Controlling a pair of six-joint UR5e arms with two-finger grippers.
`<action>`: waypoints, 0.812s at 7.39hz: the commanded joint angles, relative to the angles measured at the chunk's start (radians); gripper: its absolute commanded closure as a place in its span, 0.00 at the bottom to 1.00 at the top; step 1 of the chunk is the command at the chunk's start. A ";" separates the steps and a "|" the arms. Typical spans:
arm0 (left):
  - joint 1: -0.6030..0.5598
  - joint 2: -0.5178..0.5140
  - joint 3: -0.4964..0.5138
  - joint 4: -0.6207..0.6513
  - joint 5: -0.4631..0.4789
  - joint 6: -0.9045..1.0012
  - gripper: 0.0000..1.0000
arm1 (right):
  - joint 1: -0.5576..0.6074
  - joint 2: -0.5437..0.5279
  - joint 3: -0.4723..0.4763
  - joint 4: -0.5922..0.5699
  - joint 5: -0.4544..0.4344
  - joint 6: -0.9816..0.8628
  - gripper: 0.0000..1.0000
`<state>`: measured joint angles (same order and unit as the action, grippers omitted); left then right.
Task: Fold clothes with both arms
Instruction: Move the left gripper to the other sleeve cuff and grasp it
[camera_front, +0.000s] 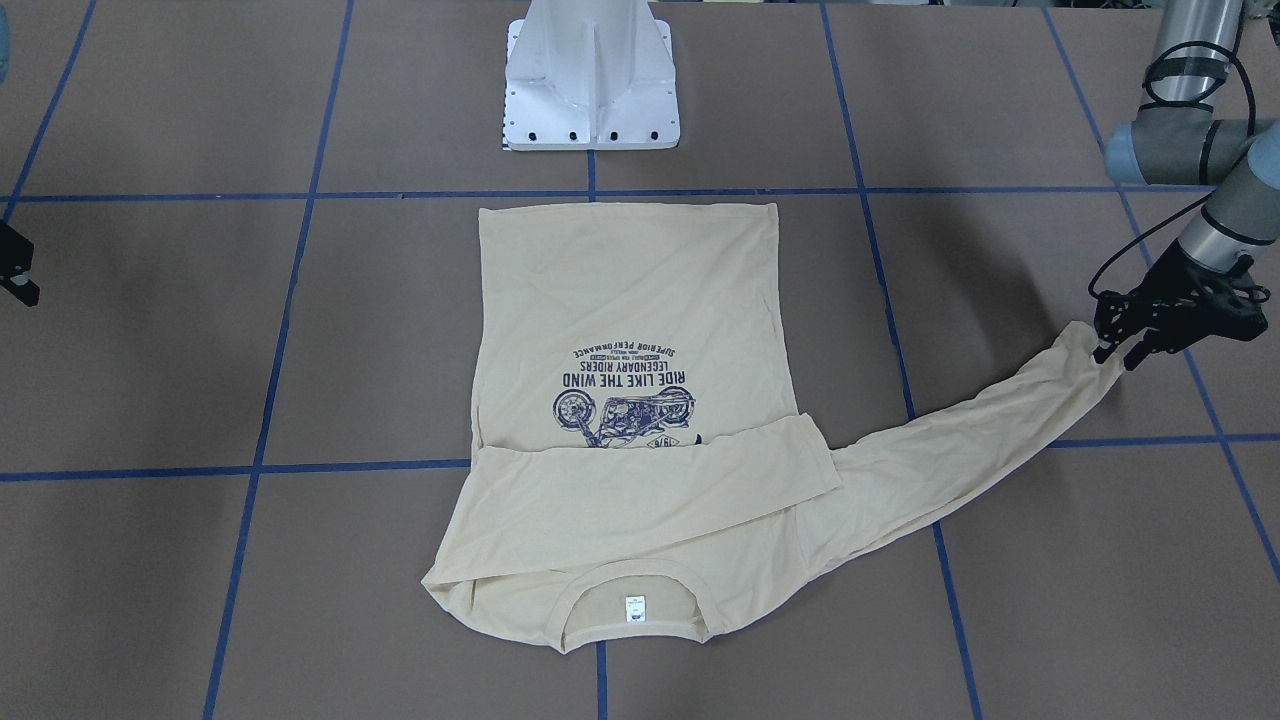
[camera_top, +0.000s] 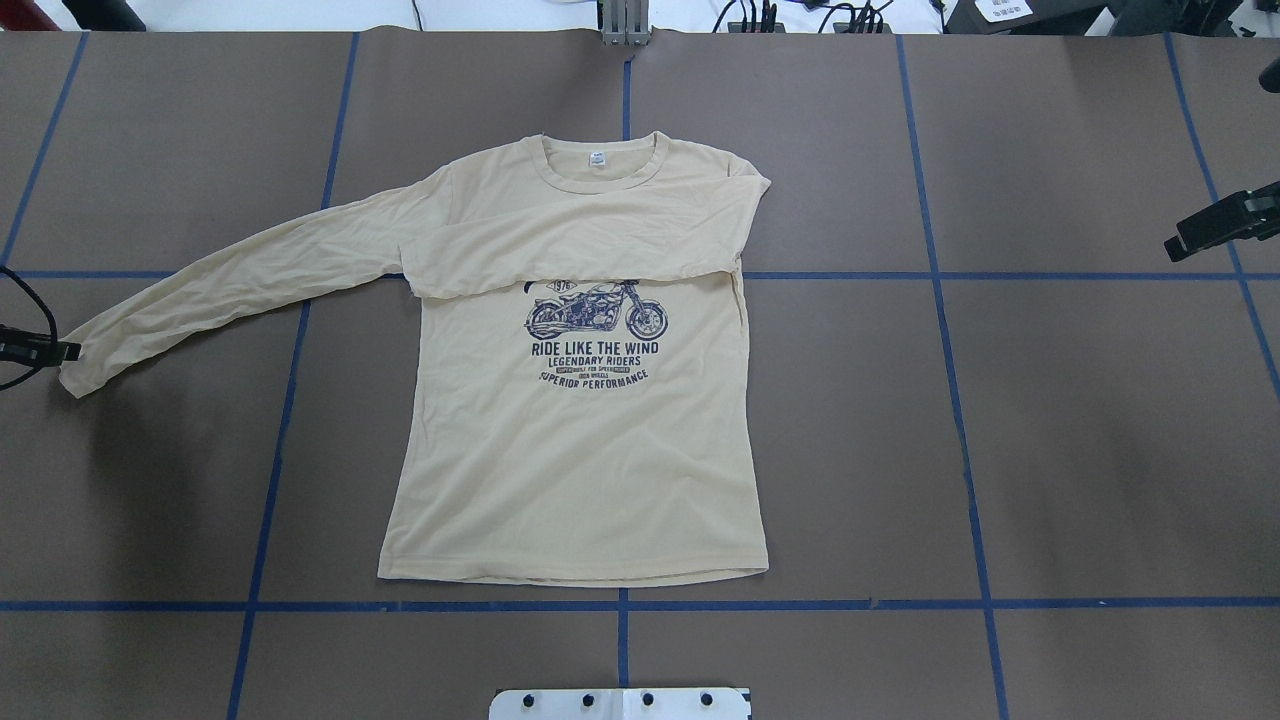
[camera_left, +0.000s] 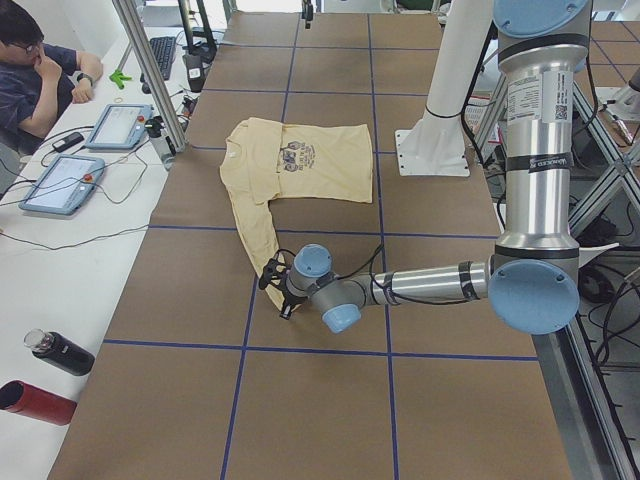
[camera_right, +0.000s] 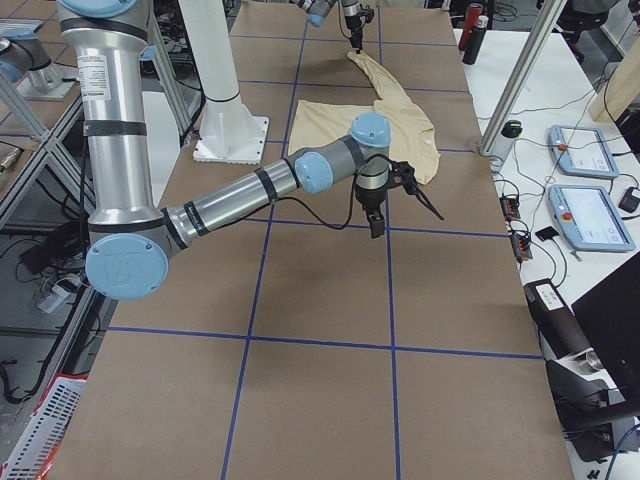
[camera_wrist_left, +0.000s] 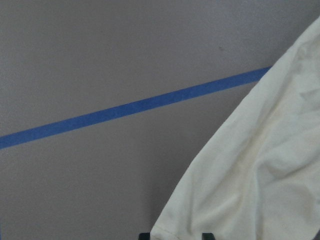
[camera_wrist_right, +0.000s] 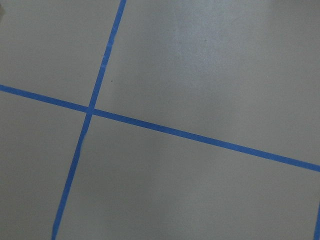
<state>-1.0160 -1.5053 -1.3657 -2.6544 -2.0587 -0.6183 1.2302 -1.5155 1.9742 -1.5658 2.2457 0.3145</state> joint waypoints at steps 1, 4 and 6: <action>0.001 -0.001 0.005 0.001 0.000 0.000 0.55 | 0.000 0.000 0.000 0.000 0.000 0.000 0.00; -0.001 -0.001 0.007 0.005 0.003 0.002 1.00 | 0.000 0.000 0.002 0.000 0.000 0.000 0.00; -0.003 -0.003 -0.013 0.005 0.002 0.024 1.00 | 0.000 0.000 0.002 0.000 0.000 0.000 0.00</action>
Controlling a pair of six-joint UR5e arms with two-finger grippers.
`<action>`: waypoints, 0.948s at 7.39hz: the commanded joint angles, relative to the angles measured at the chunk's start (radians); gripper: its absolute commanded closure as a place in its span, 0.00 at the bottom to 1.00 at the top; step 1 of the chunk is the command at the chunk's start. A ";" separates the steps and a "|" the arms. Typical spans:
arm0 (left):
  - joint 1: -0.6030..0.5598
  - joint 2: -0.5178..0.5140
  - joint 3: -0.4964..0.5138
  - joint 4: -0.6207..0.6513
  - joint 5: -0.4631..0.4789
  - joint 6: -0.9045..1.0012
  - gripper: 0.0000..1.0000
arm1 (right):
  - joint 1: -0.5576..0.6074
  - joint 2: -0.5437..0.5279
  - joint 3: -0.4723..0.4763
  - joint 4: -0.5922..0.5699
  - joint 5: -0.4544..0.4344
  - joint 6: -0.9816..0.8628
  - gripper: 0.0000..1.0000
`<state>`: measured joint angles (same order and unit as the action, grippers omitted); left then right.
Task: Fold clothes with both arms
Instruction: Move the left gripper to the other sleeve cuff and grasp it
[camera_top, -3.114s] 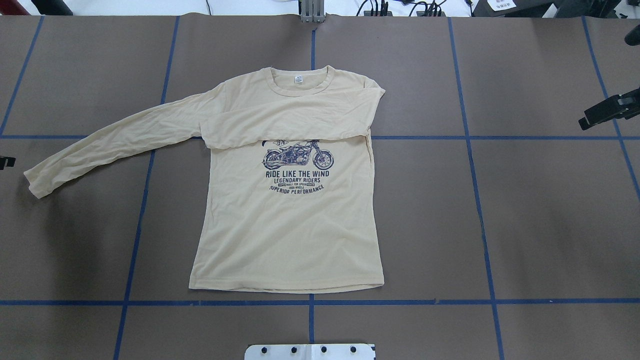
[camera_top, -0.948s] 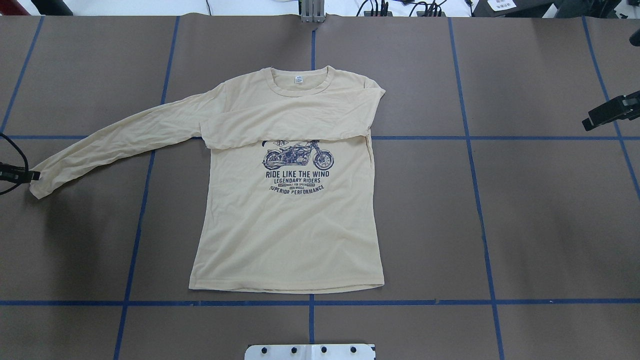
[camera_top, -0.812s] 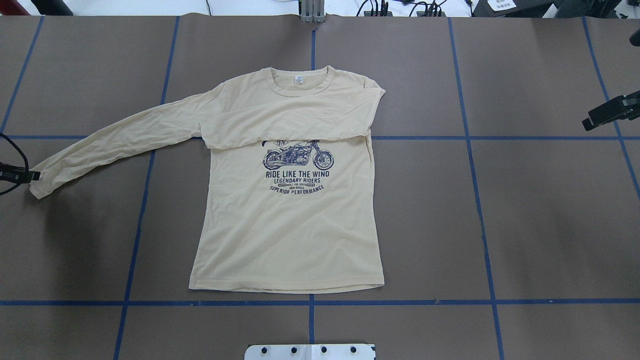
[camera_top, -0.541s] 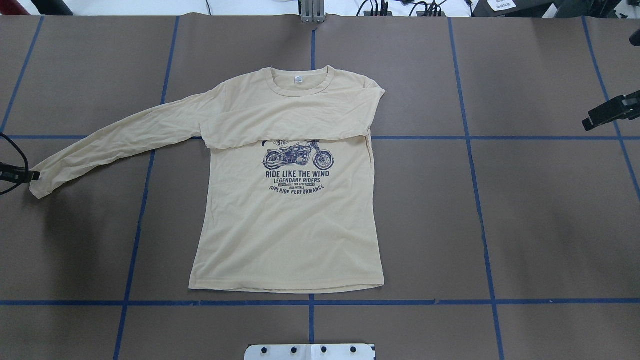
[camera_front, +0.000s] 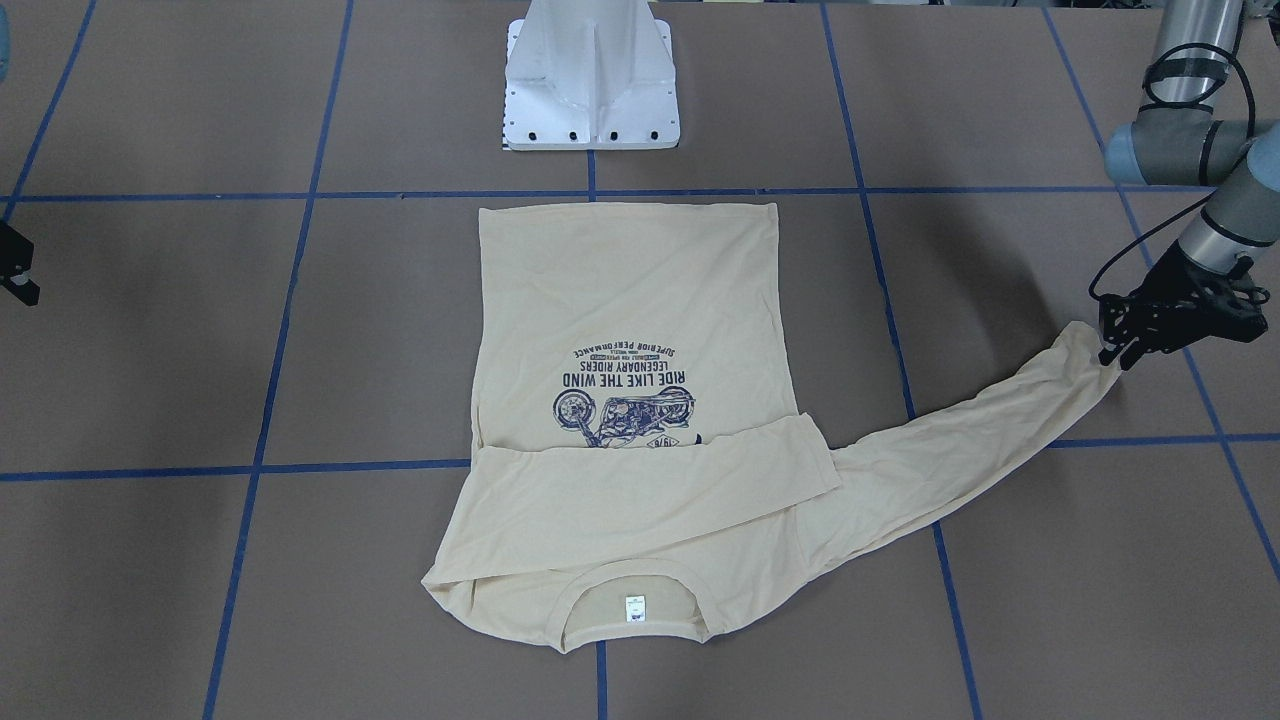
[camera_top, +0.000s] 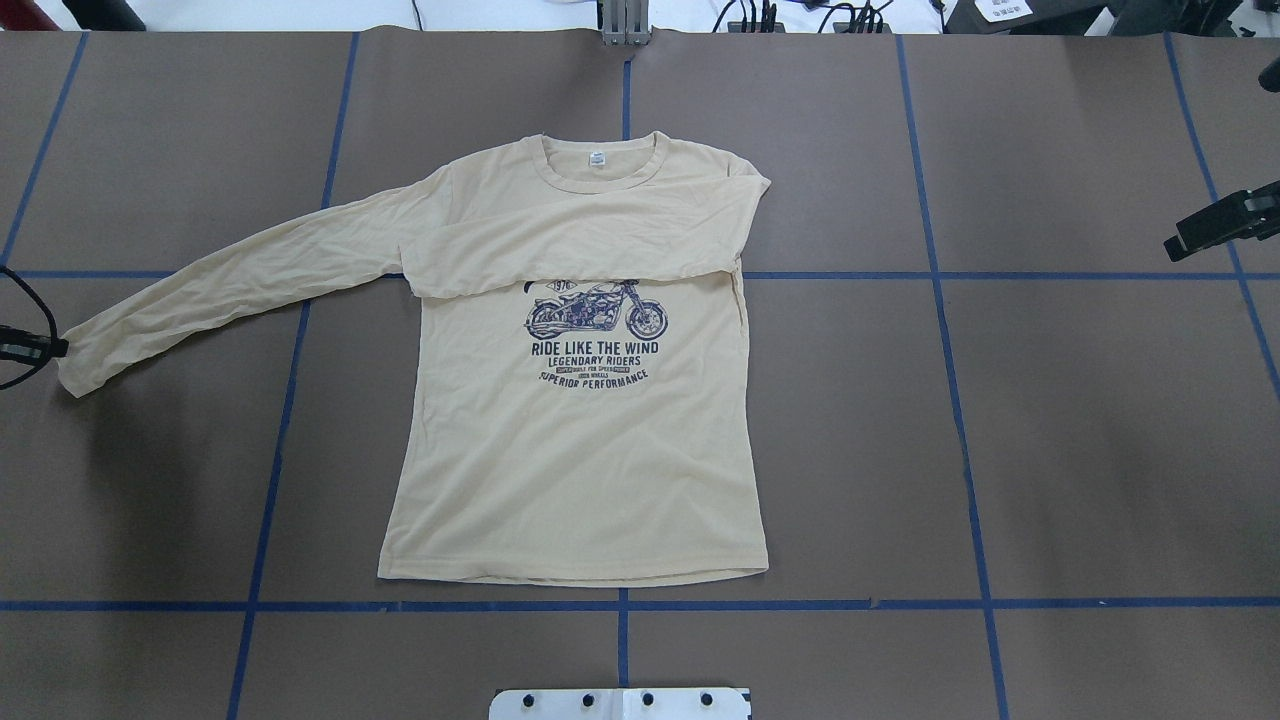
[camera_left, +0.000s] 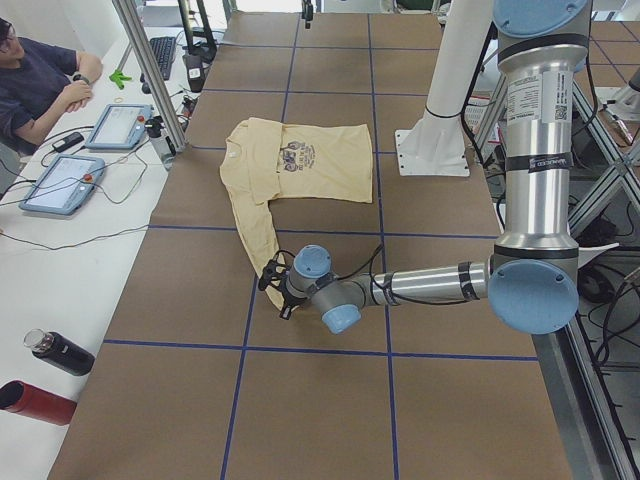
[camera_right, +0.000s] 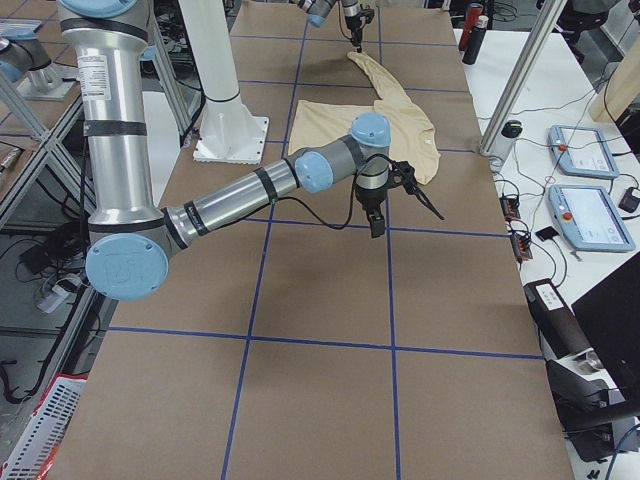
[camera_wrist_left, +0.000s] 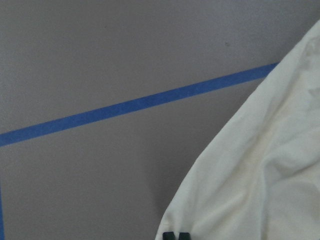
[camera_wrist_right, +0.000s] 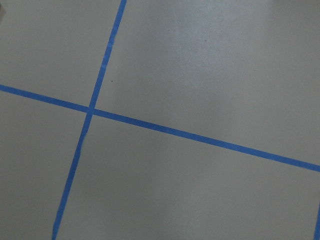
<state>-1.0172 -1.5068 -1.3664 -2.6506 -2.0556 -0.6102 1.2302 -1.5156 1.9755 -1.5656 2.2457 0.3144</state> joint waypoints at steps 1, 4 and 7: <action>-0.006 0.003 -0.046 0.009 -0.018 0.027 1.00 | 0.000 0.002 0.000 -0.001 0.000 0.000 0.00; -0.069 0.002 -0.310 0.328 -0.119 0.059 1.00 | 0.000 0.002 0.000 0.001 0.000 0.002 0.00; -0.069 -0.286 -0.681 1.148 -0.117 0.110 1.00 | 0.002 0.000 0.000 0.001 -0.002 0.000 0.00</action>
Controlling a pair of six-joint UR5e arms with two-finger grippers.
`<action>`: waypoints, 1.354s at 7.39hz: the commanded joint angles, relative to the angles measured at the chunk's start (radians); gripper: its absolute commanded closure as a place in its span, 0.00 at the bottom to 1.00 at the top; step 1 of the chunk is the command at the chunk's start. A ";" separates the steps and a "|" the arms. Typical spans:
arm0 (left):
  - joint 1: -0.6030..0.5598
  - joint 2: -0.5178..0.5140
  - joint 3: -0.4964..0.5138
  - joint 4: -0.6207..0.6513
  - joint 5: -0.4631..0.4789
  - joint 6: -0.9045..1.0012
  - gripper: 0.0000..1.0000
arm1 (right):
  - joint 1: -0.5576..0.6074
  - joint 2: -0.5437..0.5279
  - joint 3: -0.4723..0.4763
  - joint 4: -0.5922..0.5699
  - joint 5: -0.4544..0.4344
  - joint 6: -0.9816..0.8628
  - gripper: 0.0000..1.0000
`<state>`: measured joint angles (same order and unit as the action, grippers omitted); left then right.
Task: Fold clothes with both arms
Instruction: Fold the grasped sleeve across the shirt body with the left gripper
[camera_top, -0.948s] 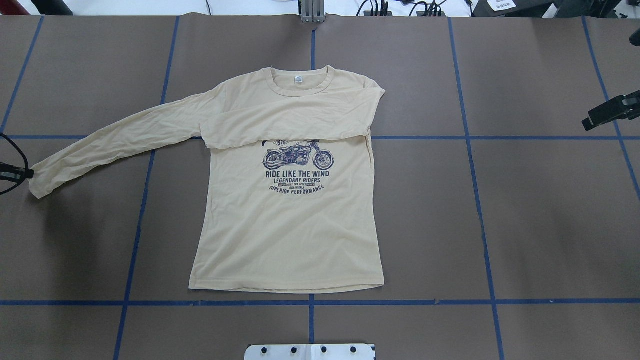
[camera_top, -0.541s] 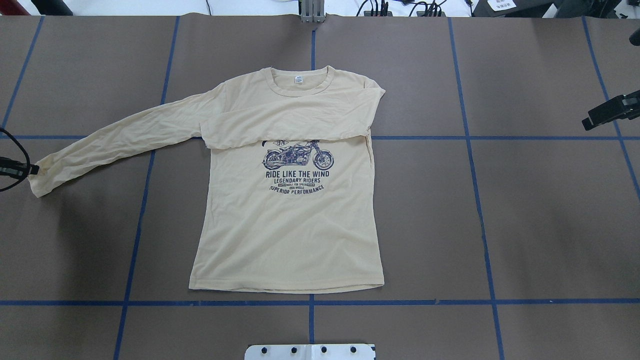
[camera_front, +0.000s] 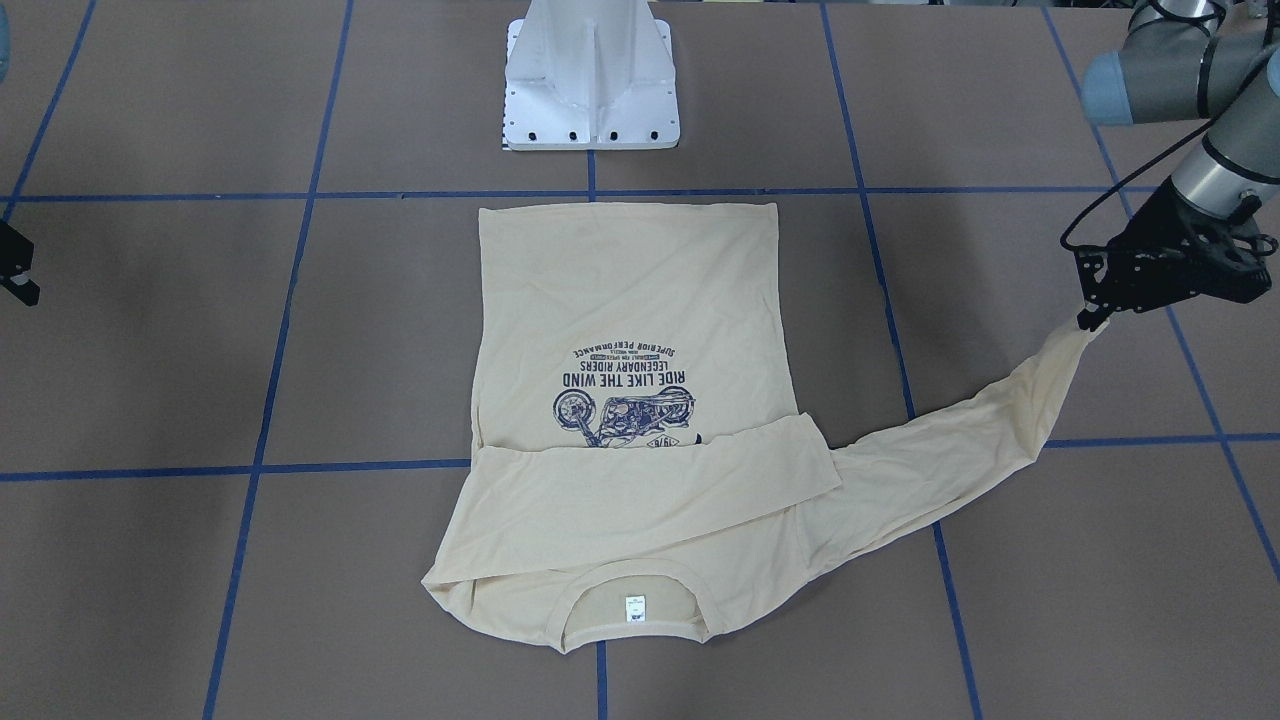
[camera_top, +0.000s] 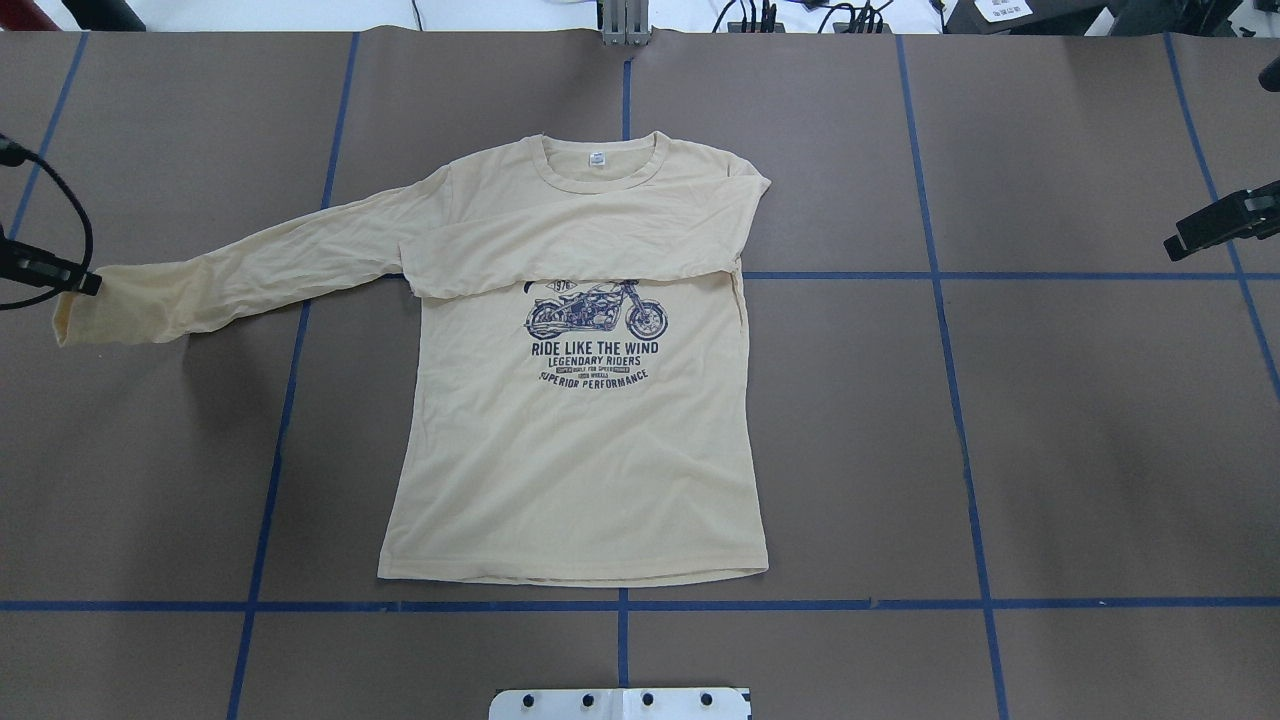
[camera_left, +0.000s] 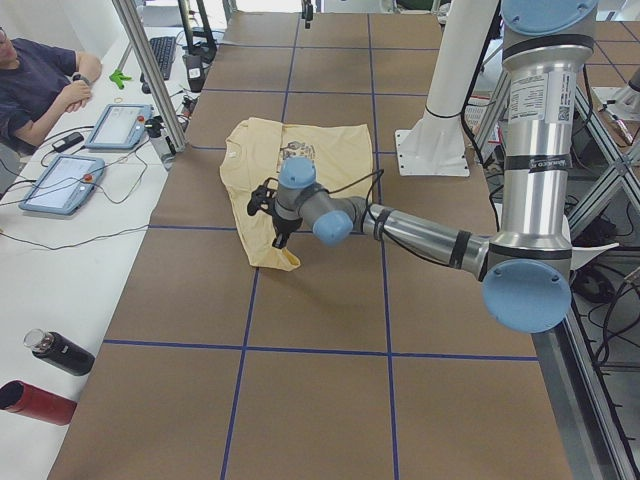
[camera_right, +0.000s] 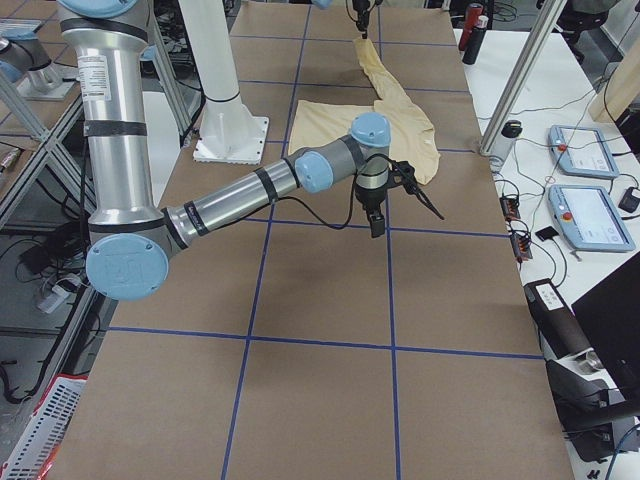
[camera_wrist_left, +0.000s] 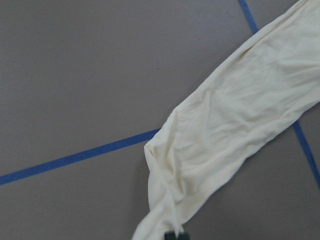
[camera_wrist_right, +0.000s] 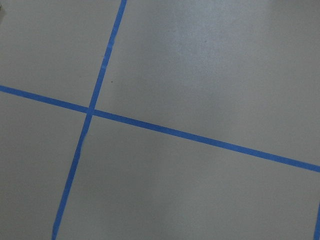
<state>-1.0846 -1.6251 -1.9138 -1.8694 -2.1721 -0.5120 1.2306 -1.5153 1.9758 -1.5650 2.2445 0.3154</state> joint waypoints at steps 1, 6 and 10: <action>0.002 -0.359 -0.140 0.608 0.005 0.012 1.00 | 0.001 0.000 0.000 0.000 0.000 -0.001 0.00; 0.079 -0.825 0.156 0.768 -0.005 -0.205 1.00 | 0.001 -0.002 0.000 0.000 -0.002 0.001 0.00; 0.252 -1.288 0.770 0.633 0.002 -0.487 1.00 | 0.001 0.000 0.001 0.000 -0.002 0.005 0.00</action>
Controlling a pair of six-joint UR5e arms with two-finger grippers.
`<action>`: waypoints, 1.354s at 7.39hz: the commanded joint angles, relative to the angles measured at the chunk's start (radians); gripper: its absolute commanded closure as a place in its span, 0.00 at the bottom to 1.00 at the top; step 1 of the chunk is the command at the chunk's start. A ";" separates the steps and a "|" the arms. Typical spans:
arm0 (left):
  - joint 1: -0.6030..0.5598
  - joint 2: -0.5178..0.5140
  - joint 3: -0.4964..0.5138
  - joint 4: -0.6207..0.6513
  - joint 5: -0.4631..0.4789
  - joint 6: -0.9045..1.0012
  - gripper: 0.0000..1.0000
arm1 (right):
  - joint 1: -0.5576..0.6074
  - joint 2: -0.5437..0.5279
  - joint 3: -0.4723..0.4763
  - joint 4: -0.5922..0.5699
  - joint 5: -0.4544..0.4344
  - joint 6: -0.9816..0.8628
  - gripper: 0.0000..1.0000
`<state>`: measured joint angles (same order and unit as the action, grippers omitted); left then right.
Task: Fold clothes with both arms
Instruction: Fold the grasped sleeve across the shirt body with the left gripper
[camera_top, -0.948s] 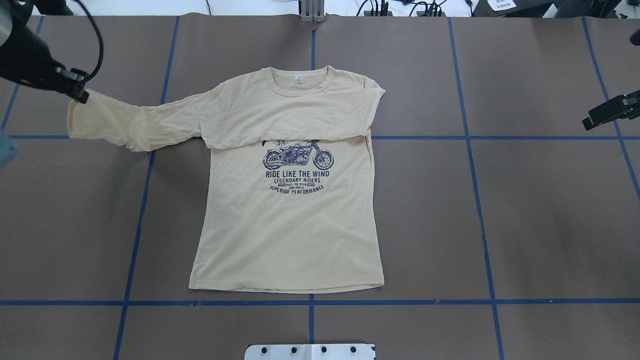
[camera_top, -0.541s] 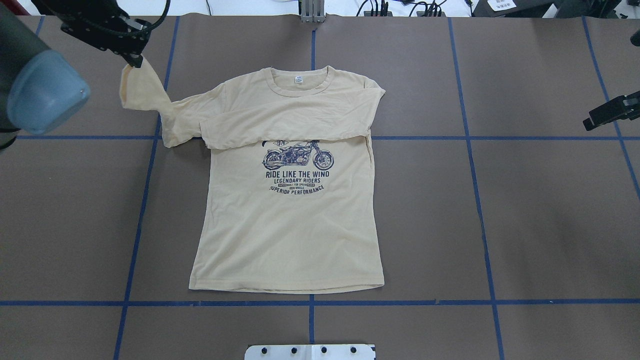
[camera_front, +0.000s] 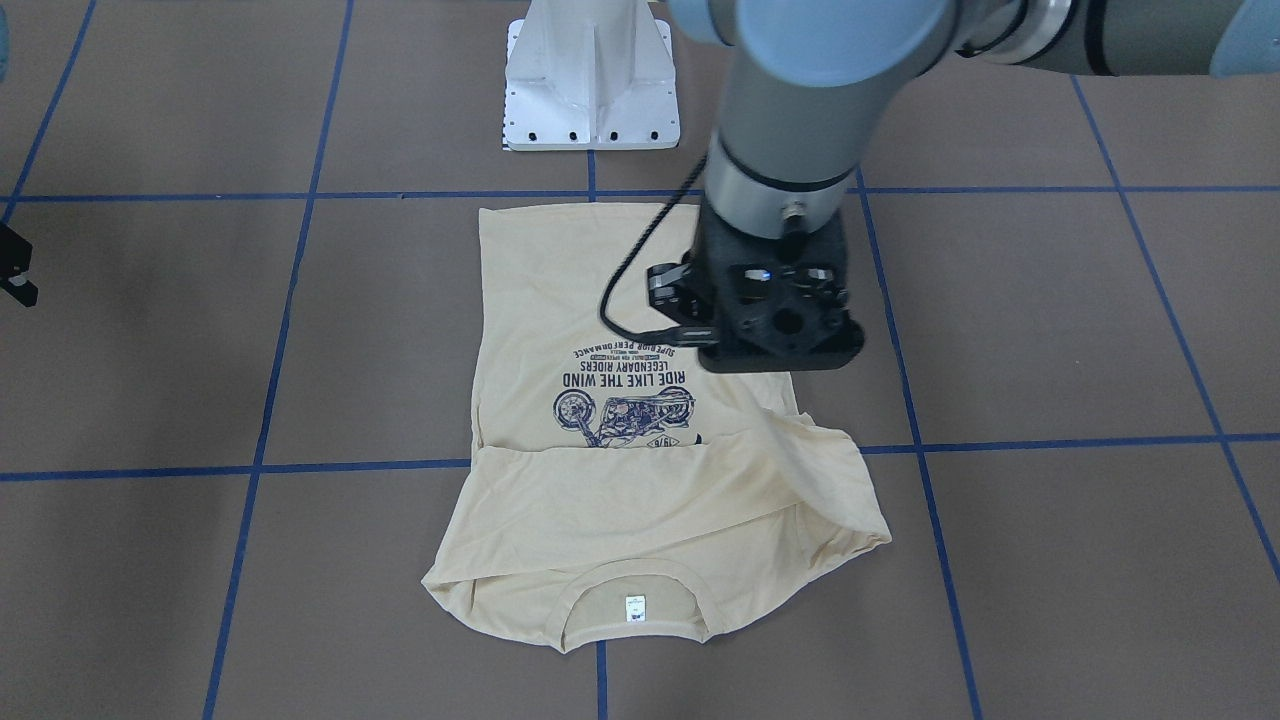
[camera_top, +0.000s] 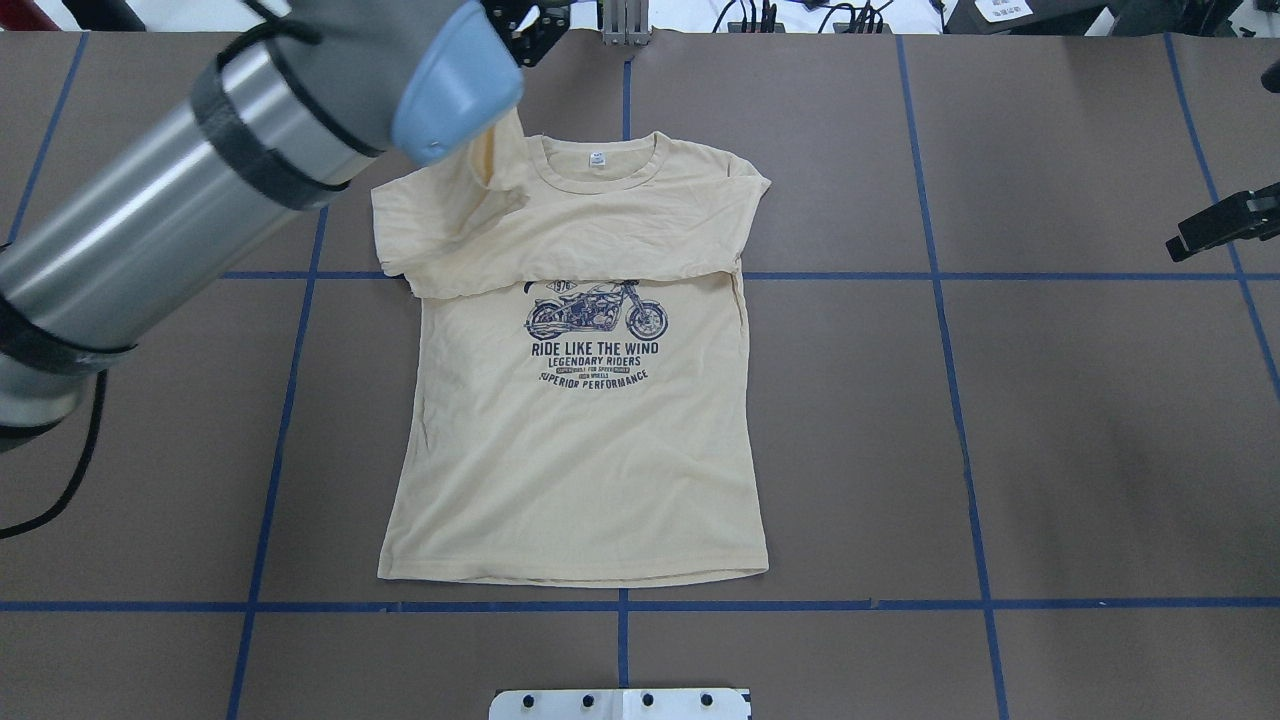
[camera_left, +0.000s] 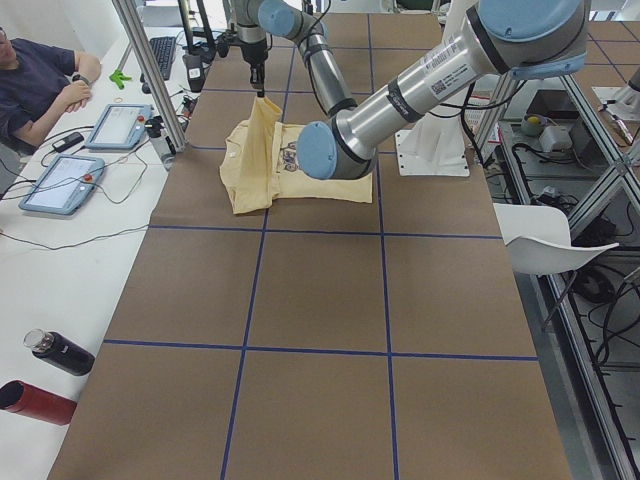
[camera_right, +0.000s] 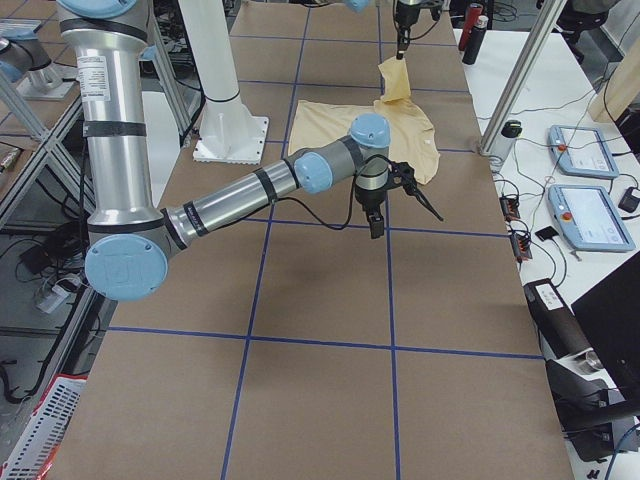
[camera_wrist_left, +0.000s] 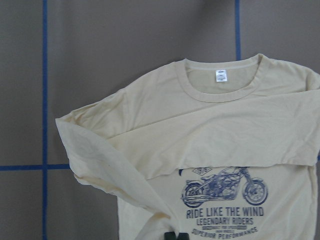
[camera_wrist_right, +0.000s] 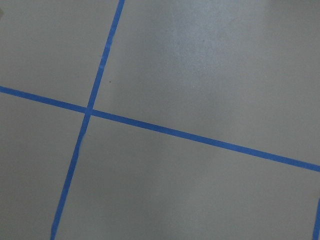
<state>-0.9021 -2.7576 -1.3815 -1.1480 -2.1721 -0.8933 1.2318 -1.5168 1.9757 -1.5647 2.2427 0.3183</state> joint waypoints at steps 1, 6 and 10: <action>0.115 -0.219 0.407 -0.255 0.005 -0.231 1.00 | 0.000 0.001 0.000 0.000 0.000 0.004 0.00; 0.244 -0.226 0.621 -0.695 0.175 -0.762 0.50 | 0.000 0.004 0.003 0.000 0.000 0.007 0.00; 0.242 -0.227 0.630 -0.802 0.175 -0.795 0.01 | -0.002 0.009 0.002 0.000 0.000 0.008 0.00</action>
<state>-0.6596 -2.9845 -0.7492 -1.9330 -1.9966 -1.7240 1.2303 -1.5098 1.9787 -1.5647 2.2427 0.3255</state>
